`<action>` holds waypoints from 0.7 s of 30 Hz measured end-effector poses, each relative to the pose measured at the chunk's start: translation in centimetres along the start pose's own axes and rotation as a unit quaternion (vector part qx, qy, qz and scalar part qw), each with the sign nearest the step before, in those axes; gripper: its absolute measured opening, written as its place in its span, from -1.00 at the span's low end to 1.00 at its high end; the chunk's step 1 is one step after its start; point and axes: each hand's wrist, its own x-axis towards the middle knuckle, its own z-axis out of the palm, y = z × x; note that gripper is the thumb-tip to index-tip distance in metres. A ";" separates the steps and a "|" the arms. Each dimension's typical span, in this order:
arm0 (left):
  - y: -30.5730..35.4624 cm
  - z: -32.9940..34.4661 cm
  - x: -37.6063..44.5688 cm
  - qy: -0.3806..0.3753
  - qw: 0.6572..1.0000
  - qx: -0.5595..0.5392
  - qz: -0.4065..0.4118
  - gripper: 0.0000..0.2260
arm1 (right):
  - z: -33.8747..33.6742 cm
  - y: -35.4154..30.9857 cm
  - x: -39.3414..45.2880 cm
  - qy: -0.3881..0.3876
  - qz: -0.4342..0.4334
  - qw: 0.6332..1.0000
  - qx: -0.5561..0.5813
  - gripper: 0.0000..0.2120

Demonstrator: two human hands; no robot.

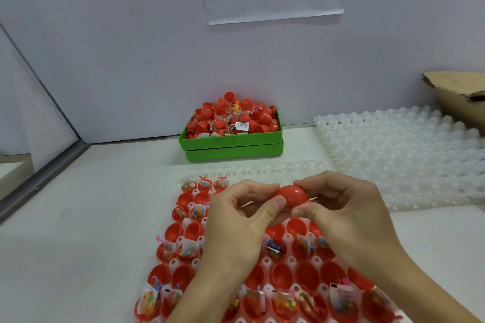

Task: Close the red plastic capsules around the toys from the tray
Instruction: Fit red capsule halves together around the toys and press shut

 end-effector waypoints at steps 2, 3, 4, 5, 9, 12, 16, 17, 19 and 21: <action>-0.2 0.0 -0.1 0.006 1.000 0.008 0.003 -0.89 | 0.0 0.2 -0.1 0.009 -0.005 1.000 -0.013 -0.68; -0.2 0.0 -0.1 0.008 1.000 0.013 0.004 -0.89 | 0.0 0.2 -0.1 0.010 -0.005 1.000 -0.015 -0.68; -0.1 0.1 -0.1 0.011 1.000 0.017 0.003 -0.89 | 0.0 0.2 -0.1 0.009 -0.006 1.000 -0.015 -0.67; -0.1 0.1 -0.1 0.014 1.000 0.015 0.001 -0.89 | 0.1 0.2 -0.1 0.007 -0.007 1.000 -0.015 -0.67; -0.2 -0.3 0.0 -0.030 0.999 0.020 -0.028 -0.70 | 0.1 0.1 -0.1 0.004 -0.024 0.999 -0.030 -0.66; -0.4 -0.1 -0.1 -0.033 0.997 0.054 -0.038 -0.66 | 0.4 0.2 -0.2 -0.022 -0.070 0.997 -0.031 -0.65; 0.4 0.6 0.1 0.011 0.961 -0.252 -0.117 -0.67 | 0.6 0.0 -0.3 -0.012 -0.111 0.994 0.021 -0.60; 0.7 0.6 0.1 0.020 0.942 -0.310 -0.127 -0.65 | 0.5 -0.1 -0.3 0.003 -0.115 0.993 0.036 -0.63; 1.1 0.5 -0.1 0.019 0.925 -0.356 -0.130 -0.62 | 0.4 -0.2 -0.3 0.024 -0.115 0.992 0.055 -0.70; 1.0 0.4 -0.2 0.017 0.924 -0.359 -0.128 -0.61 | 0.4 -0.3 -0.3 0.031 -0.102 0.992 0.063 -0.75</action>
